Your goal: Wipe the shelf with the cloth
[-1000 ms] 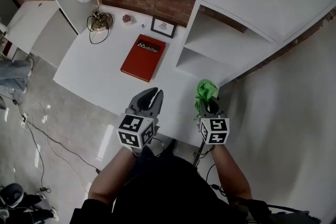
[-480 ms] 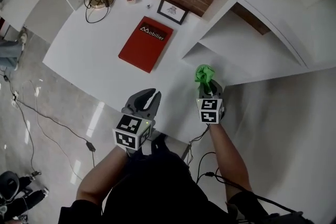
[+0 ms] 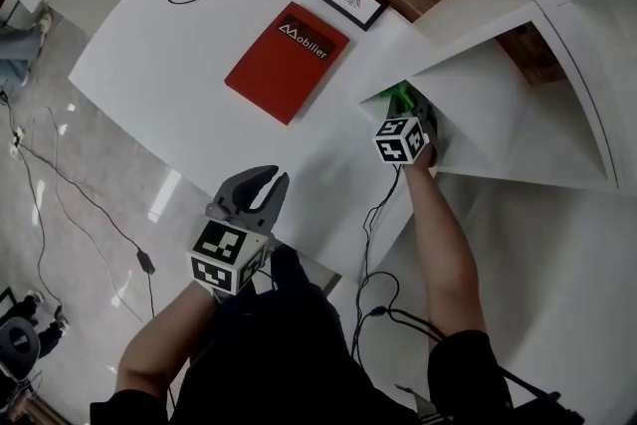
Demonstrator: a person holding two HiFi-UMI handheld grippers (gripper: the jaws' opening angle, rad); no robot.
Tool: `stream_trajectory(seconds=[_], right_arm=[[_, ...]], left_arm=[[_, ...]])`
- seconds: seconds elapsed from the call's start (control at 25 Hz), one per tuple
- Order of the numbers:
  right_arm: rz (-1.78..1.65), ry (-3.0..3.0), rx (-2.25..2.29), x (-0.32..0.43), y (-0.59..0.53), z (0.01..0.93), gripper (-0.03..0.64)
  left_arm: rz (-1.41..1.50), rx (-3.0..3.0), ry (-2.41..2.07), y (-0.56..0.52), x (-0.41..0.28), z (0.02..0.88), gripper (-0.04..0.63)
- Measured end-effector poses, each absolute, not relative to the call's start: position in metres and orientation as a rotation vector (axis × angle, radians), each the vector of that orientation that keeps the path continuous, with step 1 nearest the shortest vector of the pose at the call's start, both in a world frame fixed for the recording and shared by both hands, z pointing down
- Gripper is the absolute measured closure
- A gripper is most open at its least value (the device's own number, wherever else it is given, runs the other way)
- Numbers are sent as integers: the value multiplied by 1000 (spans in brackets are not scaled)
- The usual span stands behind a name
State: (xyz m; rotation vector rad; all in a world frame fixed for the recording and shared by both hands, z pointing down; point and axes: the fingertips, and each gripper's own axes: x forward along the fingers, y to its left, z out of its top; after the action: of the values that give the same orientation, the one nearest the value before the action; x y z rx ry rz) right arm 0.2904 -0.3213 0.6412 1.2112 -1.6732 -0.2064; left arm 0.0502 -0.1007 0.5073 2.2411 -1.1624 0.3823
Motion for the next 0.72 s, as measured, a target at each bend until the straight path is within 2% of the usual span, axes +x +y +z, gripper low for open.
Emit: stream_trajectory(seconds=[0.4,0.72], right_arm=[[-302,-1611,1111,293,-365,660,561],[-133,-1780,1028,267,-340,666,560]], left_arm=[[372,2155,-1245,-91,21,517,538],[353,2180,-1177,-91,46,514,538]])
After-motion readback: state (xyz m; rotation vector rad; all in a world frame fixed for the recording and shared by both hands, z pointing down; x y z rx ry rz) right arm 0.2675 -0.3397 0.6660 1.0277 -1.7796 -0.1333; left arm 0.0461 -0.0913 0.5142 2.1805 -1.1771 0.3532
